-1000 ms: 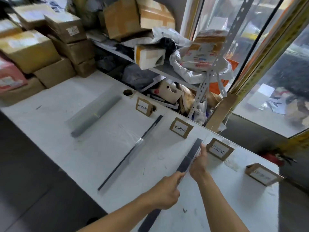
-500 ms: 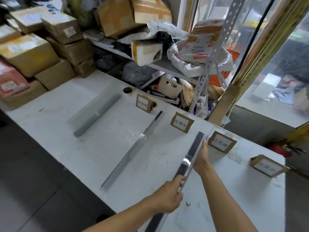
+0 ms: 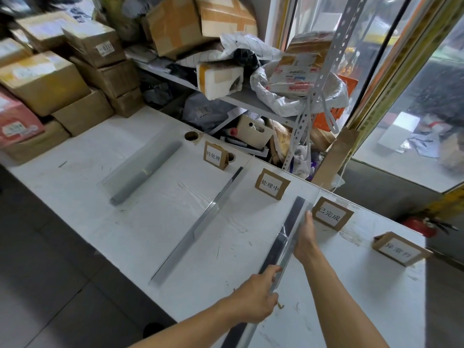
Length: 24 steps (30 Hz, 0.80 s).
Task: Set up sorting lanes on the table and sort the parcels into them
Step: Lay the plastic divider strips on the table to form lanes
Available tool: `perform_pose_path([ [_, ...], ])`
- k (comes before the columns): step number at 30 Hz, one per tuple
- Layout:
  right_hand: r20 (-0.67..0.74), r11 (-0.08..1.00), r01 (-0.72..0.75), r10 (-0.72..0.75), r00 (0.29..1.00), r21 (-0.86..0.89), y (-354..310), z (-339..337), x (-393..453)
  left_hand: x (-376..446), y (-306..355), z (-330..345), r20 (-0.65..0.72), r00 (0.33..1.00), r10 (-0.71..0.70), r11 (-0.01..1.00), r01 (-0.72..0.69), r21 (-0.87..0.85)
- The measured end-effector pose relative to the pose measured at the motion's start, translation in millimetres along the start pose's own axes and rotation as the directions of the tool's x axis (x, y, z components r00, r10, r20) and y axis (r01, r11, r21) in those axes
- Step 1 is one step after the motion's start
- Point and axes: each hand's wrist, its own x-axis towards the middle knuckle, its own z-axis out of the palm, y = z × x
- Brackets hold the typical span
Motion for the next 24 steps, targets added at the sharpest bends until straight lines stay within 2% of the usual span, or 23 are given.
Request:
perform_pose_path([
  [9, 0.071, 0.999, 0.044, -0.045, 0.996, 0.016, 20, -20, 22, -9, 3, -2, 0.004, 0.999, 0.034, 0.999, -0.034, -0.008],
  [13, 0.066, 0.995, 0.103, -0.103, 0.993, 0.008, 13, -10, -3, -9, 4, -2, 0.003, 0.999, 0.044, 0.999, -0.044, 0.002],
  [17, -0.015, 0.983, 0.179, -0.179, 0.984, -0.039, -2, 7, -42, -16, 0, -11, -0.014, 0.995, 0.103, 0.995, -0.103, 0.008],
  [19, -0.065, 0.975, 0.217, -0.220, 0.973, -0.054, -2, 9, -49, -28, -1, -33, -0.105, 0.982, 0.155, 0.986, -0.160, -0.043],
  [21, -0.139, 0.964, 0.238, -0.253, 0.957, -0.119, -6, 15, -62, -43, -5, -69, -0.277, 0.940, 0.199, 0.964, -0.239, -0.118],
  [24, -0.296, 0.925, 0.278, -0.350, 0.889, -0.260, -12, 25, -79, -59, -30, -143, -0.556, 0.801, 0.222, 0.938, -0.331, -0.102],
])
